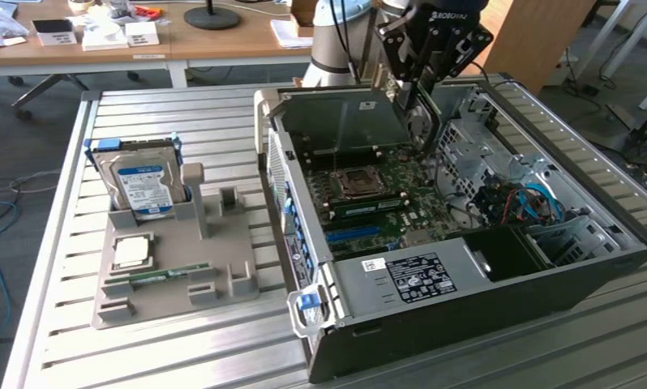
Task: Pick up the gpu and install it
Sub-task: 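Pick up the gpu and move the gpu toward the slot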
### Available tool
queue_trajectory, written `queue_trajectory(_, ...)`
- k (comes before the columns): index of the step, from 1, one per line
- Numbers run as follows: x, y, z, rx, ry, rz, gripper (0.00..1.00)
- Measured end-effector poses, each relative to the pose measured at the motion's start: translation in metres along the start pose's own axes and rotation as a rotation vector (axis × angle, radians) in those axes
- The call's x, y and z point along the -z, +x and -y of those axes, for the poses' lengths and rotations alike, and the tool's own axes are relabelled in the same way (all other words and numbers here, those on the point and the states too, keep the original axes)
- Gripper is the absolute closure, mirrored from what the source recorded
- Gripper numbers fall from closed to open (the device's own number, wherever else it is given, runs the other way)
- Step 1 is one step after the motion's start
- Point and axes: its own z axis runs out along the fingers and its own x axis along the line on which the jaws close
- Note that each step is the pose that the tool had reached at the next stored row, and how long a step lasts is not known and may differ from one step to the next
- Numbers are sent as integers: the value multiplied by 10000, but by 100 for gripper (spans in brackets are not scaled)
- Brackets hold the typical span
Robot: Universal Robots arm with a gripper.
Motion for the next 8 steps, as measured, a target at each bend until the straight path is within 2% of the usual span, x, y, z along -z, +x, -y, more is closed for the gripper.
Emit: queue_trajectory(8, -3, -133, -6, 0, -1, 0, 73)
